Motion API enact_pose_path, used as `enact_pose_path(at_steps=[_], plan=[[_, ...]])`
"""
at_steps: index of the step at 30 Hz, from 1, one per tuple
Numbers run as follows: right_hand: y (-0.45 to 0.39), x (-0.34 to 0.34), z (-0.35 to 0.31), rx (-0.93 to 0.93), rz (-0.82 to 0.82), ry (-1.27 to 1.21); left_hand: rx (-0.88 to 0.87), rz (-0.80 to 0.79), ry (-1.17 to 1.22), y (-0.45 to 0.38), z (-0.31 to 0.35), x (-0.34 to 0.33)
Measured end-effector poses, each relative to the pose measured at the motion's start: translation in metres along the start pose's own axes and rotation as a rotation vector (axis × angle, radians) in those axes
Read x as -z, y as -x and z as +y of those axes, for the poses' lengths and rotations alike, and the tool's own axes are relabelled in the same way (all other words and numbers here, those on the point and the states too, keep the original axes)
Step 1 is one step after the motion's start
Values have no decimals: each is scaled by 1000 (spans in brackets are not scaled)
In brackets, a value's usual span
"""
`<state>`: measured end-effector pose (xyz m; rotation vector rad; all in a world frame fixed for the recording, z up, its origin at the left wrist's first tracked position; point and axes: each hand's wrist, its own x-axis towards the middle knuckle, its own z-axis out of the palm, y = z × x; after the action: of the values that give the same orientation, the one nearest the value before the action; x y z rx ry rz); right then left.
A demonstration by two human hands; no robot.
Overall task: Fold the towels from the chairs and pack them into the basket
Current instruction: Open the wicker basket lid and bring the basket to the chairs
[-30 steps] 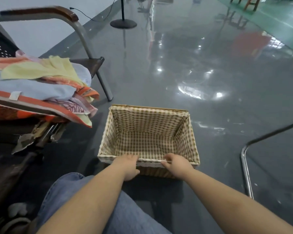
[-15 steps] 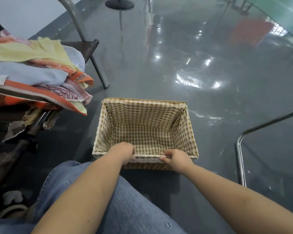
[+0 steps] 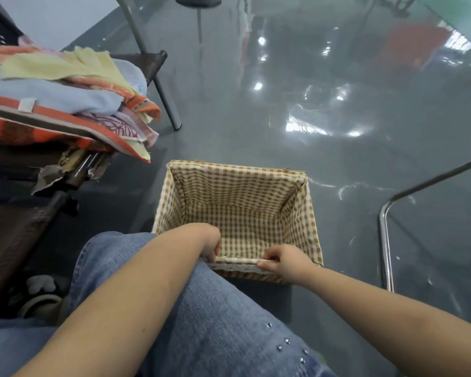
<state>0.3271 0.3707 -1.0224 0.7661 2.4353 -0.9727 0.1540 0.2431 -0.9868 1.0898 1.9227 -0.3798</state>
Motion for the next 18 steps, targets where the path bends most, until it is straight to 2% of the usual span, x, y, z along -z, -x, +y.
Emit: enact_pose_path(at_steps=[3, 6, 9, 12, 18], plan=[[4, 0, -7, -13, -2, -23, -8, 44, 5, 12, 1, 1], [2, 13, -26, -18, 7, 5, 4, 261, 17, 26, 0, 10], [-4, 40, -54, 35, 68, 178, 40, 476, -4, 46, -5, 23], [-7, 76, -90, 123, 152, 372, 63, 625, -30, 77, -13, 43], [-4, 132, -167, 281, 248, 519, 215, 774, -180, 146, -47, 87]])
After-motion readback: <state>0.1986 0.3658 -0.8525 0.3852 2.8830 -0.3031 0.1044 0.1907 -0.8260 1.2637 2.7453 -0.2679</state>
